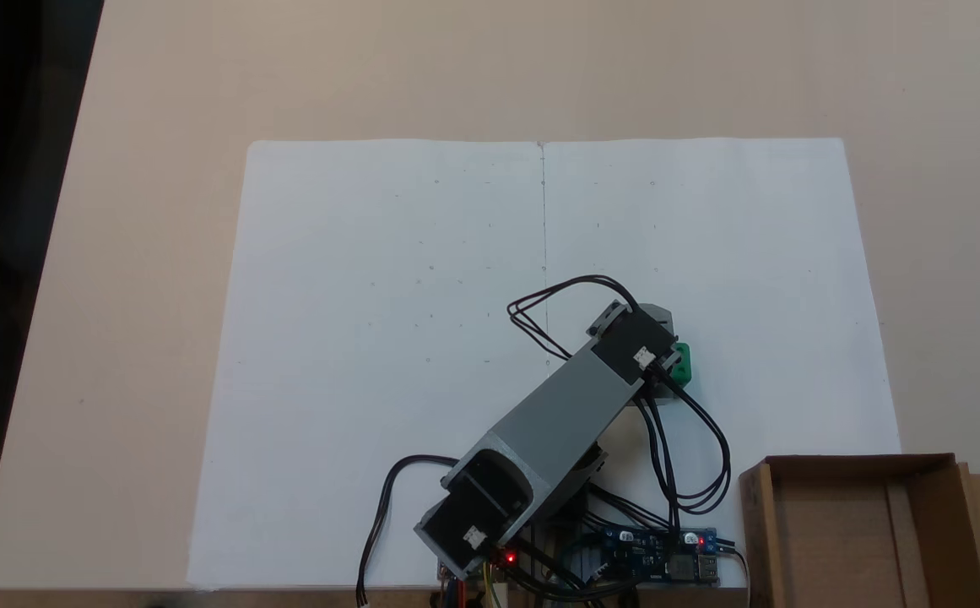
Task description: Grasp a green dice and put it in the bin.
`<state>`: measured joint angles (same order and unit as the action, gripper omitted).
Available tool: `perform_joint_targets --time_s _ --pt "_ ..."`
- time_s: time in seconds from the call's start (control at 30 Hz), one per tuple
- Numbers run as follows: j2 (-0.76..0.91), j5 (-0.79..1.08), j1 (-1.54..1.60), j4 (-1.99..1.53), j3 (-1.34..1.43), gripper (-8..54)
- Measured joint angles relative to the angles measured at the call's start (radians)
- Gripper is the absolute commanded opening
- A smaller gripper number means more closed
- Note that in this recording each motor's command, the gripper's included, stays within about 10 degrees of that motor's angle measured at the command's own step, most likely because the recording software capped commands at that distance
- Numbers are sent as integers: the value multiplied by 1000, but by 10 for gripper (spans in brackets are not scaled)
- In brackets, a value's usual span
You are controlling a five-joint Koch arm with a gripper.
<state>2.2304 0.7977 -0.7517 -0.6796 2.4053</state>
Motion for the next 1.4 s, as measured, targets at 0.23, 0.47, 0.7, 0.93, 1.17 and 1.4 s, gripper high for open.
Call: perform_joint_targets --time_s 0.23,0.47,0.7,0.93,1.17,1.4 --pt "9 0 20 0 6 422" --pt "8 2 20 -5 23 422" --pt "-29 3 6 -2 23 422" --pt "-164 3 -11 67 9 422" --pt "-225 3 -34 87 -91 422" --pt "-256 8 -66 87 -94 422"
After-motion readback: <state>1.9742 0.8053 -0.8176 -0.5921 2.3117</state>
